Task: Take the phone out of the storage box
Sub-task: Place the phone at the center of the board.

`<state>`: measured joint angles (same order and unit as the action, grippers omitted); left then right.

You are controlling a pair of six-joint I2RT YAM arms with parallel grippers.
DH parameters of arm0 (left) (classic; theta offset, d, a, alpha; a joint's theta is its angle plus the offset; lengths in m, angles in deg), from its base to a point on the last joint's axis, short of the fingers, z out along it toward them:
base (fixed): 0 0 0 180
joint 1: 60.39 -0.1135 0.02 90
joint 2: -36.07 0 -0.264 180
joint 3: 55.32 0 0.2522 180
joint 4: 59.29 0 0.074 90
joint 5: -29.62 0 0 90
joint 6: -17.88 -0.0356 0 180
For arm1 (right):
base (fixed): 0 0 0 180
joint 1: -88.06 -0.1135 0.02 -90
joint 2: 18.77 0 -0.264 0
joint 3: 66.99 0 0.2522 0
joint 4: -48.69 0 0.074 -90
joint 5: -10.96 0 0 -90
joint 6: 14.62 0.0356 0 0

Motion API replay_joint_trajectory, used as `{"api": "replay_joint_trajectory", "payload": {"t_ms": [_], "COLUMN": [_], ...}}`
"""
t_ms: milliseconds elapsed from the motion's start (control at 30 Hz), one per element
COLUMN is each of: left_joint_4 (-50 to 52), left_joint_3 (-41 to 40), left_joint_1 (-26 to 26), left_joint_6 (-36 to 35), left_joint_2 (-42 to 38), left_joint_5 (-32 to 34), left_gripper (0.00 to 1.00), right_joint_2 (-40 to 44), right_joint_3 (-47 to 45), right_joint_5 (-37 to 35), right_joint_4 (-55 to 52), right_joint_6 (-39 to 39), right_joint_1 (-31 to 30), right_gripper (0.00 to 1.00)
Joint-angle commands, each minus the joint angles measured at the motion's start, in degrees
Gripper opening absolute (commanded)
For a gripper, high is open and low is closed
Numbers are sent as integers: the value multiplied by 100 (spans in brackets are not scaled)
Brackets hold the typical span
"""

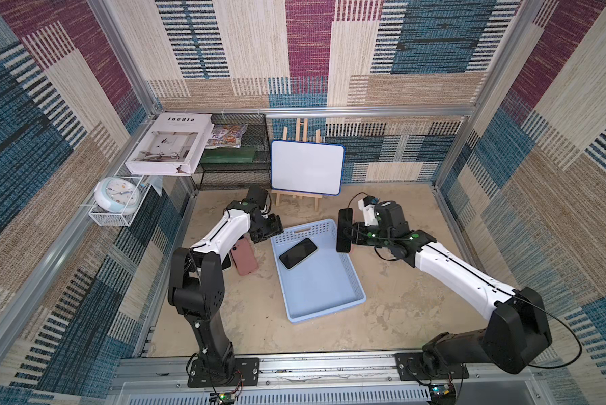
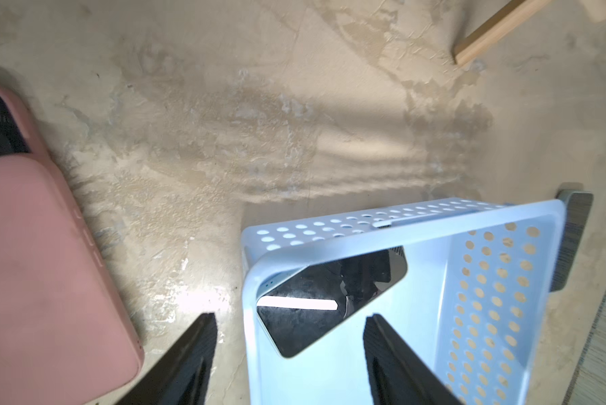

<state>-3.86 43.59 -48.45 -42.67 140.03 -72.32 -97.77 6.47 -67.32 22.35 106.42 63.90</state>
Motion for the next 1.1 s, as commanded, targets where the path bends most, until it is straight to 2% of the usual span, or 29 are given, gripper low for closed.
{"api": "replay_joint_trajectory", "payload": {"t_ms": [0,133,233,300,433,567,700,833,933,1067], "left_joint_4": [98,90,91,102,5,-63,5,136,177,179], "left_joint_3": [-4,-42,-34,-3,12,41,130,218,261,326], "left_joint_1": [-6,17,44,84,234,329,396,464,501,632], "left_joint_6": [-161,-332,-477,-599,-832,-1064,-1198,-1336,-1404,-1710], "left_joint_2": [-117,-200,-227,-247,-400,-573,-687,-745,-768,-781], "left_joint_5": [-39,-114,-165,-216,-153,-224,-41,-4,-88,-318], "left_gripper": [71,71,71,73,85,86,86,86,86,86], "right_joint_2": [102,-138,-646,-1064,-1965,-2637,-3039,-3104,-3187,-2966], "right_joint_3": [-206,-390,-232,-55,389,794,1016,1030,1094,1061], "right_joint_5": [88,264,587,946,1792,2194,2268,1927,1791,1060], "right_joint_4": [1,112,8,-67,-140,-187,-148,-60,-100,-200], "right_joint_6": [-190,-361,-662,-933,-1491,-1723,-1720,-1645,-1676,-1674], "right_joint_1": [625,1418,1749,1871,2000,2034,2058,2057,2088,2089], "right_gripper": [0,0,0,0,0,1,23,56,67,73]}}
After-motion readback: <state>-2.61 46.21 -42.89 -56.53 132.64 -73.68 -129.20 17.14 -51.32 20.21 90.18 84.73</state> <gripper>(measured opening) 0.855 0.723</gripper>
